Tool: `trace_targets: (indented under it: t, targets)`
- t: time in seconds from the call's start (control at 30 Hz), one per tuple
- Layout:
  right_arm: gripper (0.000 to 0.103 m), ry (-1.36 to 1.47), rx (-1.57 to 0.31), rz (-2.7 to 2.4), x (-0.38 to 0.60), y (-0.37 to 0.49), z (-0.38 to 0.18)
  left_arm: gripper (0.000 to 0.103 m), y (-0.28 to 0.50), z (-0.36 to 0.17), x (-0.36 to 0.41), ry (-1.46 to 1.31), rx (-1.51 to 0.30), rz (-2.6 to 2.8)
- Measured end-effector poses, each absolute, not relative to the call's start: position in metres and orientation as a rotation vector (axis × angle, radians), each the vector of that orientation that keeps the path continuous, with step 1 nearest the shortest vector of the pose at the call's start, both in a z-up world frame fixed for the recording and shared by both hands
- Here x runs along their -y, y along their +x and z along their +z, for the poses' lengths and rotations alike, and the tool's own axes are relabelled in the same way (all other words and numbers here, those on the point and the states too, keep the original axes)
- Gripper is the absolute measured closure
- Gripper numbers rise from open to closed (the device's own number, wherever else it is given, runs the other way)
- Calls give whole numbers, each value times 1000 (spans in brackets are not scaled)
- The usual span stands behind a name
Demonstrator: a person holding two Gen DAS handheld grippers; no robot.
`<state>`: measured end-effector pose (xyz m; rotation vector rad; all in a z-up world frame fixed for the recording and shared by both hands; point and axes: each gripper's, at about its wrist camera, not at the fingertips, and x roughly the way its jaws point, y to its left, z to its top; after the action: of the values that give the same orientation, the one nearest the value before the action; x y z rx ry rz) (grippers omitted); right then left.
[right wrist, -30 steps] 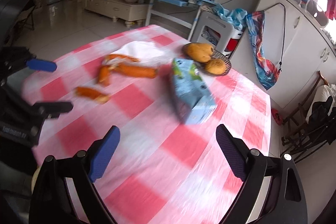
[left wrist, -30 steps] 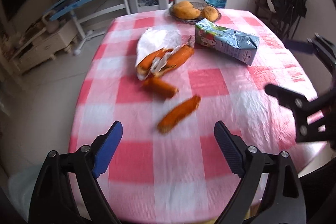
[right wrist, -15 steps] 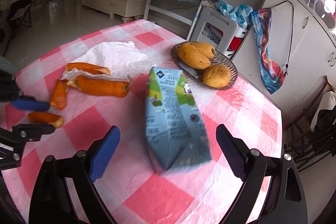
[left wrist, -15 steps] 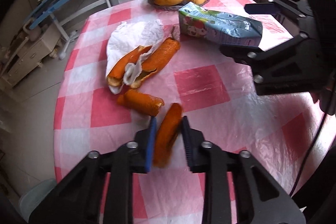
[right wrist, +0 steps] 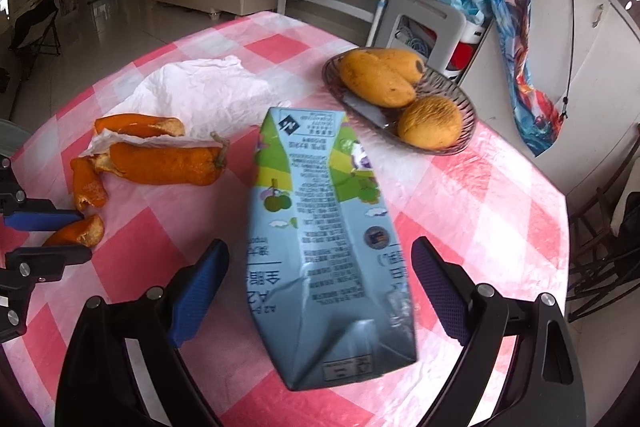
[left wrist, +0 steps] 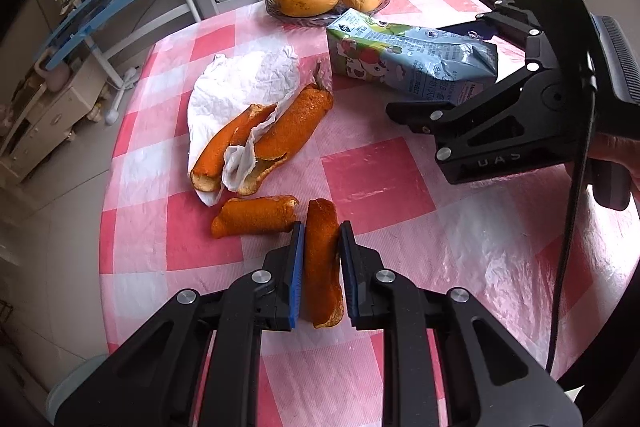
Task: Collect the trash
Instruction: 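Grasp an orange peel with the left gripper while the right gripper grasps the blue milk carton, then carry the peel and carton over the bucket and open both grippers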
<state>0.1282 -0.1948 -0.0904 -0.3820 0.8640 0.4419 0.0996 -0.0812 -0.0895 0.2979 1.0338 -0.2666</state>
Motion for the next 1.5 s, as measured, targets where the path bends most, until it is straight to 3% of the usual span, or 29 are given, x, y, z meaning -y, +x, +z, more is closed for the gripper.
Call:
trace_targets:
  t: [0.1,0.13,0.43,0.8,1.27,1.5]
  targets:
    - [43,-350,-884,459,197,126,-89,86,98,-88,80,299,-1033,-263]
    - [44,-342,-893,462,198,125,-88,86,97,-87,78,294,-1031,-260]
    - [44,-208,-874,487,214,93,-65,86,95,-76,56,158,-1041,-256]
    - [44,-24,-764,699,198,-18,-22,86,60,-45,-19,-105,-989,-123]
    - [44,-345,-975,927,118,-123,-83,86,-25,-50,-31,-108,-982,-86]
    - [23,-390,-969,833,121,-127,-87,86,-64,-73,-15,-65,-1055,-90]
